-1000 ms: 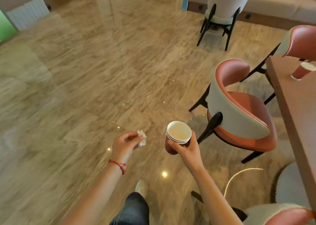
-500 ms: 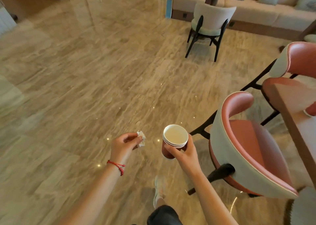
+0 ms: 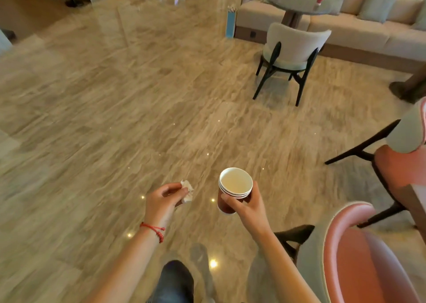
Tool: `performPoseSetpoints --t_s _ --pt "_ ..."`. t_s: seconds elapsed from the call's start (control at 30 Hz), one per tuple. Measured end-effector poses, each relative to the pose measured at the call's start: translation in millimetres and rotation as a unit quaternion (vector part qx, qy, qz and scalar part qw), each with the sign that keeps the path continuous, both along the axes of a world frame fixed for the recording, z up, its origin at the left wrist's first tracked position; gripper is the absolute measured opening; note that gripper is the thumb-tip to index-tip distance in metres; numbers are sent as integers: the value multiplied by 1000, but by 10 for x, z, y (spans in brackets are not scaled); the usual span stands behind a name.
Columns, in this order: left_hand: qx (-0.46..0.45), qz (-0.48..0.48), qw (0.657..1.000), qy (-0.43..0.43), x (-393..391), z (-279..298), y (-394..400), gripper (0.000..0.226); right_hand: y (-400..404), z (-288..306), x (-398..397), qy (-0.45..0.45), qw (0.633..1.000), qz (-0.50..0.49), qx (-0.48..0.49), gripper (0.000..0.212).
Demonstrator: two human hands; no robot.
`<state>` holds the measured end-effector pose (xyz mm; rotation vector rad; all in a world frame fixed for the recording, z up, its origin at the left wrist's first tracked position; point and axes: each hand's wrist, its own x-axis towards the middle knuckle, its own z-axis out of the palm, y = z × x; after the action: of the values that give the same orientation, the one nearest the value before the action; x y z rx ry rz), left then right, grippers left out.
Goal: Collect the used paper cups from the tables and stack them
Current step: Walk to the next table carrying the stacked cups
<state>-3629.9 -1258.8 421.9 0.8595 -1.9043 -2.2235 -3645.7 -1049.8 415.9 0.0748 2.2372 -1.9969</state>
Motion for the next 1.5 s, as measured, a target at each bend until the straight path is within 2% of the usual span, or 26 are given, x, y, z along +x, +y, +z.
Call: performPoseSetpoints --t_s 0.3,0.57,0.7,0.97,1.27,1.5 --pt "-5 -16 1000 8 -2070 -122 -690 14 -707 -188 -1984 -16 1000 -18 -16 66" --pt "-15 -36 999 0 -3905 2 -1352 17 -1334 -75 -3724 -26 999 -32 -13 55" --pt "-12 -36 999 -6 -4740 -47 -1505 15 -1448 -109 -4505 -35 999 -36 -9 58" --pt "-21 -34 999 -9 -6637 -196 -1614 15 -1642 -273 -6471 -14 999 -27 -12 51" --pt "-27 -15 999 15 -8827 180 -1876 17 -1848 84 -8739 2 1000 -14 -20 49" --pt "-4 -44 999 2 -10431 5 -2067 15 -2037 7 -10248 10 999 -45 -5 51"
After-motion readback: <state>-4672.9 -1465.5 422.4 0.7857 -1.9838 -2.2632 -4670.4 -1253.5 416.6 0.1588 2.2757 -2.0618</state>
